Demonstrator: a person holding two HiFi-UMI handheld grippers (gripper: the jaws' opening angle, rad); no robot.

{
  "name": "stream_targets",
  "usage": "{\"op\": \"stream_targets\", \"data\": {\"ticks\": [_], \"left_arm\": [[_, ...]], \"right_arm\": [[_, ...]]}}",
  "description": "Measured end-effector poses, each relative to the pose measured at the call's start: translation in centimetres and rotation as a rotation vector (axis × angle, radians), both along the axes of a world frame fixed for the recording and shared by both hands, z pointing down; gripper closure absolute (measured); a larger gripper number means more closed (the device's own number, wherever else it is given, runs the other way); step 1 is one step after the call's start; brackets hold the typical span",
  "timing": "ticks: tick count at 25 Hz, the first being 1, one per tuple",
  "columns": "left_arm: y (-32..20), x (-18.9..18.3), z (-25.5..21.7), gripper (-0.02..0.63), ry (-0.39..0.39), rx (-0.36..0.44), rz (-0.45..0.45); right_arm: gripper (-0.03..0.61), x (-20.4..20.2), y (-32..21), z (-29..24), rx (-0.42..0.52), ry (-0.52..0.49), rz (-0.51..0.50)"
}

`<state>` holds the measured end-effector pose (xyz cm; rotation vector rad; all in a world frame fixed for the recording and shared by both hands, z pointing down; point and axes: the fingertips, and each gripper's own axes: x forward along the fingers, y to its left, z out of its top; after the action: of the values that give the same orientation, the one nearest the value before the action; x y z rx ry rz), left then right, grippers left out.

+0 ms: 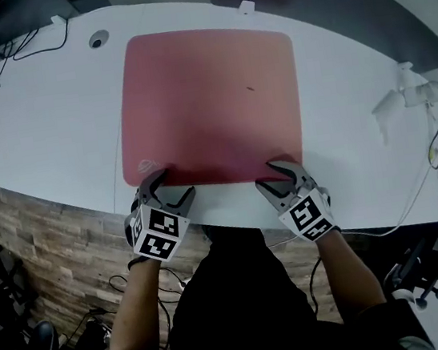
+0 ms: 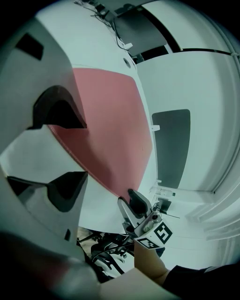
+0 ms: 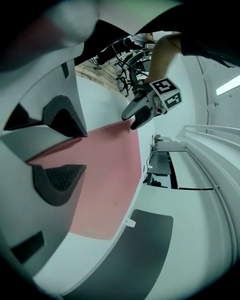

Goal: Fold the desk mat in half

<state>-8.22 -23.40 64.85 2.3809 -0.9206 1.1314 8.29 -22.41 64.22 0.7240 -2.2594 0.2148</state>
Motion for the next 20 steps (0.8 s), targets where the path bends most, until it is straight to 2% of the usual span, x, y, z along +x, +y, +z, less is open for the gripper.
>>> {"op": "stream_targets", "data": {"ticks": [1,2,5,11,14,17,20], "left_arm": [[0.2,0.5,0.0,0.335,0.008,-0.002,0.013],[0.4,1.1,-0.1,0.323,0.016,-0.001,0.027],[0.8,2.5,0.2,0.303,-0.005,0.007,0.080],[0.2,3.0,0.1,0.284,-0.148,0.071,0.124],[-0.7,2.3,-1.0,0.286,-0.184,0.124,0.097],[-1.5,1.6,-2.4,0.318,-0.183,0.148,0.069],[-1.8,0.9,-3.4,0.418,-0.188,0.157,0.069]], "right_arm": [[0.409,0.0,0.0,0.0,0.009,0.010,-0.007],[0.461,-0.1,0.0,0.0,0.019,0.020,-0.011],[0.504,-0.3,-0.3,-0.3,0.043,0.036,0.002],[0.512,-0.2,-1.3,-4.2,0.039,-0.073,0.075],[0.517,-0.4,-2.0,-6.4,0.050,-0.110,0.093],[0.523,-0.4,-2.4,-8.2,0.079,-0.108,0.091],[0.525,-0.4,-2.2,-9.4,0.107,-0.094,0.083]]}}
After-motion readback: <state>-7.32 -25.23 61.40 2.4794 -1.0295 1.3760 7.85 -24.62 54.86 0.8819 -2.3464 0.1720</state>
